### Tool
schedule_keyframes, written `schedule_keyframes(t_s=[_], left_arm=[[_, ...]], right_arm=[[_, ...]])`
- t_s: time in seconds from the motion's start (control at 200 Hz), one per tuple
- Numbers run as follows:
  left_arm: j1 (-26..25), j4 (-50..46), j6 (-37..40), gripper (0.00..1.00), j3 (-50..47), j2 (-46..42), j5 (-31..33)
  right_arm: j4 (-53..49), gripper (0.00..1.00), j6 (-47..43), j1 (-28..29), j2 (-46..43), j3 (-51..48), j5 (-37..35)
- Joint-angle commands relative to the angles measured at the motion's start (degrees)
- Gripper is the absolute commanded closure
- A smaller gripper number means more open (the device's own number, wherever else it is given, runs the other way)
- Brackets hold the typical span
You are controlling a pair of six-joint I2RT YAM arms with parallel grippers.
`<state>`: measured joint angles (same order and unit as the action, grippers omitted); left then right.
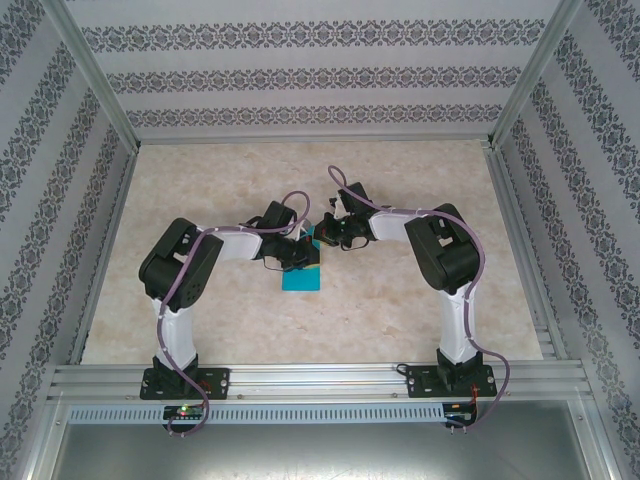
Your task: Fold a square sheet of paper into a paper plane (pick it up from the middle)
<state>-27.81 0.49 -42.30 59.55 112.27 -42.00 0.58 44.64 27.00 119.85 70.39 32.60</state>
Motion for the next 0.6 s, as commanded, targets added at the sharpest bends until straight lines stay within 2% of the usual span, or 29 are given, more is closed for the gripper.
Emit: schedule_keyframes(t_s=[0.0, 0.135, 0.6], left_arm=[[-1.2, -2.0, 1.4, 1.00, 0.6, 0.5, -0.3], [-2.5, -5.5, 2.8, 1.00, -1.3, -0.1, 2.2], [-7.0, -2.7, -1.7, 1.00, -9.9, -6.9, 4.5]], right_arm=[[-3.0, 1.00, -0.7, -0.2, 2.2, 0.5, -1.6], [-3.6, 1.00, -0.6, -0.4, 2.2, 0.4, -2.0], [-4.2, 1.00, -0.5, -1.2, 2.5, -0.5, -2.4]])
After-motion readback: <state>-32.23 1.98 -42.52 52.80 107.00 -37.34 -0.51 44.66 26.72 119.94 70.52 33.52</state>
